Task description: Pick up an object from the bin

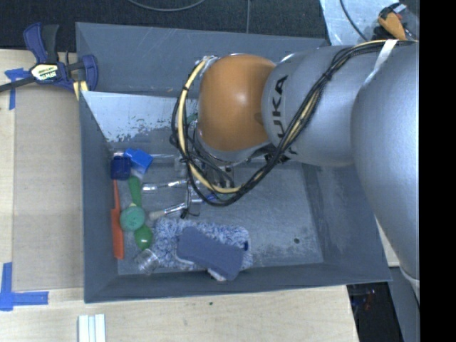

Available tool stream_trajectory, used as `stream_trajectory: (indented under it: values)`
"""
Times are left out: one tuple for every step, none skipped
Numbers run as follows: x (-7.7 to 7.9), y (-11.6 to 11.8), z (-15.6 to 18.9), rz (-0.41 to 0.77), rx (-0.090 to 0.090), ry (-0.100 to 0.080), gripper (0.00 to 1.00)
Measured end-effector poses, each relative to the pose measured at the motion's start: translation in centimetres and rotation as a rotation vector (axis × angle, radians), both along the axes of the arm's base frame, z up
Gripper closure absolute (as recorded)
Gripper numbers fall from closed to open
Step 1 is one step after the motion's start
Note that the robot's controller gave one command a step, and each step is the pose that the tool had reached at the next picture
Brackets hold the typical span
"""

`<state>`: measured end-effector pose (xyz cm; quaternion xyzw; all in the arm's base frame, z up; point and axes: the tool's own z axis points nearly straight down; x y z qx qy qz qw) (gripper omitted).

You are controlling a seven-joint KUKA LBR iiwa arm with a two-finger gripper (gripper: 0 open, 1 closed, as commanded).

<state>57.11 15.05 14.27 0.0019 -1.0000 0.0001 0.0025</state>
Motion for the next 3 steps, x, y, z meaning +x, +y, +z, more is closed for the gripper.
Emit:
stream_trajectory:
  values:
    - [0.2, -0.1, 0.5, -0.005, 0.001, -0.008, 0.00]
    - [-2.5, -1.4, -7.1, 0.046, 0.003, -0.009, 0.00]
    - [-1.6, 0.4, -7.2, 0.141, 0.005, -0.029, 0.00]
